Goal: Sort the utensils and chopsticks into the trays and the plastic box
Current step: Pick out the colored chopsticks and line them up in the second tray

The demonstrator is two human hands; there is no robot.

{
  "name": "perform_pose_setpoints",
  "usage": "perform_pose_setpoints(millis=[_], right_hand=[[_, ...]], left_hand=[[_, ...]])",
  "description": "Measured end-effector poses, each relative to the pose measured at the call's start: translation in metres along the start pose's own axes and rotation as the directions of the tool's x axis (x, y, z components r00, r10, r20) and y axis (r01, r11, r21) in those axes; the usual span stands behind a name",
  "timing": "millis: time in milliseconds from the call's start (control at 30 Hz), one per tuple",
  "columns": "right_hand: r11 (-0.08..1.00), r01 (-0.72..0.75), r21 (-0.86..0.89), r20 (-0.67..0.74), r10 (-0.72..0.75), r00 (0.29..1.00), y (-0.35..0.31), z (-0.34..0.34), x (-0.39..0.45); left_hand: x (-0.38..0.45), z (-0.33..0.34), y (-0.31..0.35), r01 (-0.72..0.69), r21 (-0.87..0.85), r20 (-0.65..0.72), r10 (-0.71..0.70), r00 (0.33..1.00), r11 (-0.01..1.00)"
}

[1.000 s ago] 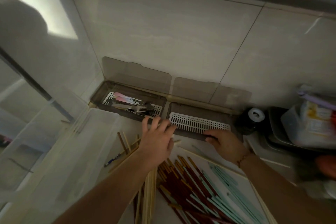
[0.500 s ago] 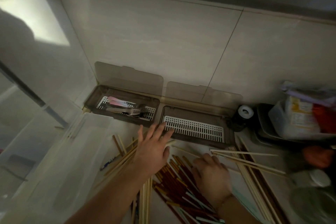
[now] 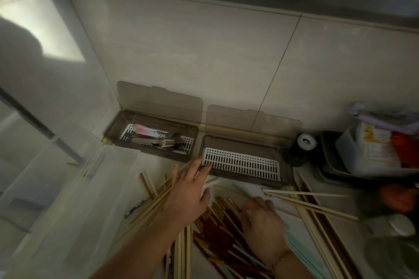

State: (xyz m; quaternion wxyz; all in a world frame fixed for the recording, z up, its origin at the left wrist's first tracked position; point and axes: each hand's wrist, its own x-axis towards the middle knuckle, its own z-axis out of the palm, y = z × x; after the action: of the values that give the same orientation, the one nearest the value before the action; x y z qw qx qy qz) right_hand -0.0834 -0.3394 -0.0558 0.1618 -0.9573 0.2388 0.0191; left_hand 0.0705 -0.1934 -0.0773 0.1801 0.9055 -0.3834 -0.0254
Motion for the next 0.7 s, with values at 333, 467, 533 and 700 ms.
perform_pose_setpoints(millis=[333,467,533,700], right_hand=[[0.691,0.135,0.711,-0.195,0.010,0.981,-0.026,-0.105,0.064],[0.937,0.151,0.316,0.046,-0.174,0.984,-0.013,-0.090,0.118],[0.971,0.181,0.154,0.163,-0.206,0.965,-0.007,-0.072,0.135],[0.980,0.189,0.059,0.255,-0.198,0.946,-0.008,-0.039,0.160]], left_hand=[[-0.001,0.015,-0.009,0.094,-0.272,-0.030,-0.106,0.994,0.958],[0.001,0.015,-0.010,0.069,-0.248,0.046,-0.060,0.997,0.966],[0.004,0.012,-0.011,0.084,-0.226,0.105,-0.061,0.993,0.971],[0.007,0.003,-0.010,0.139,-0.203,0.183,-0.102,0.978,0.969]])
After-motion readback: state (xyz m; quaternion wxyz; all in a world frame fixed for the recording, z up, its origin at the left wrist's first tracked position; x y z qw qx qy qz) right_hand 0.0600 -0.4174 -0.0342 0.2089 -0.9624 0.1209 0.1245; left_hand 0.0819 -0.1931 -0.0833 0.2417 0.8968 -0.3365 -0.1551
